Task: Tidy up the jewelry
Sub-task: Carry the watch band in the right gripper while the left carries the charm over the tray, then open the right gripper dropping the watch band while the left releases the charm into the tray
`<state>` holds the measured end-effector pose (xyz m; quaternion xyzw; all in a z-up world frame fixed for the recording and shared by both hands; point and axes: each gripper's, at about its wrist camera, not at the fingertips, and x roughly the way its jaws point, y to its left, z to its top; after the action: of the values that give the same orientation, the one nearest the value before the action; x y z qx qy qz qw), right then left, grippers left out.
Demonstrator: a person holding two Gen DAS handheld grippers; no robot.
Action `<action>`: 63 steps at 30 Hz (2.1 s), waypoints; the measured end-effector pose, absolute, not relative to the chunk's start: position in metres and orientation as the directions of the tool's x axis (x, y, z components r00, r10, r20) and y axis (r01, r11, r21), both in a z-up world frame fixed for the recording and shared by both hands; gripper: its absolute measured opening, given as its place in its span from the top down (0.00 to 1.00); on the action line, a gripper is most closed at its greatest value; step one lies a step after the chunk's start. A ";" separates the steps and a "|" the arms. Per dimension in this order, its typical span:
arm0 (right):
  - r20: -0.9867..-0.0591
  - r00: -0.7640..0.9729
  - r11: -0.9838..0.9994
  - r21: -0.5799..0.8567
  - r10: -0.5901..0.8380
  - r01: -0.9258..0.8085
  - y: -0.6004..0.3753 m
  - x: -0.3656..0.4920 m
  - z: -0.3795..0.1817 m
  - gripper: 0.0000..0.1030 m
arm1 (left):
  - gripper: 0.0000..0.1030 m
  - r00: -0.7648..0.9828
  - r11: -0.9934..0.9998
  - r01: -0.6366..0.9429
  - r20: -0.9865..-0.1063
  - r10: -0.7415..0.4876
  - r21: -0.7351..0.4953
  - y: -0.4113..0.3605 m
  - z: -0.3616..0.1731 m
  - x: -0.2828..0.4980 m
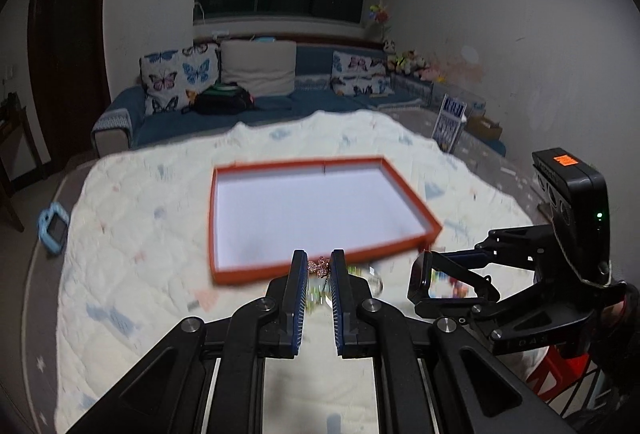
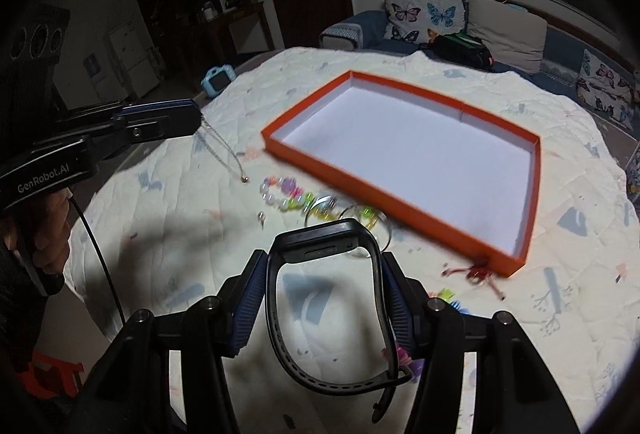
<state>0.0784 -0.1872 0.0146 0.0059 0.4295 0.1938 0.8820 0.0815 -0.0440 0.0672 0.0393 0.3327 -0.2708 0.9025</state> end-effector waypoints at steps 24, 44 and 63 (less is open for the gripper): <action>-0.783 0.586 0.976 0.202 0.210 -0.080 -0.247 0.210 0.005 0.40 | 0.89 0.548 0.859 0.497 -0.722 -0.423 -0.126 -0.092 0.053 0.249; -0.863 0.478 0.985 0.172 0.163 -0.024 -0.257 0.231 -0.041 0.37 | 0.87 0.423 0.880 0.461 -0.843 -0.331 -0.114 -0.098 -0.049 0.294; -0.834 0.526 0.986 0.150 0.166 -0.073 -0.249 0.205 -0.012 0.27 | 0.64 0.411 0.889 0.443 -0.855 -0.316 -0.116 -0.096 -0.045 0.275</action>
<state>0.2050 -0.2488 -0.0124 0.0483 0.4820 0.0684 0.8721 0.2747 -0.0958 -0.0448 0.0643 0.4933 -0.2267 0.8373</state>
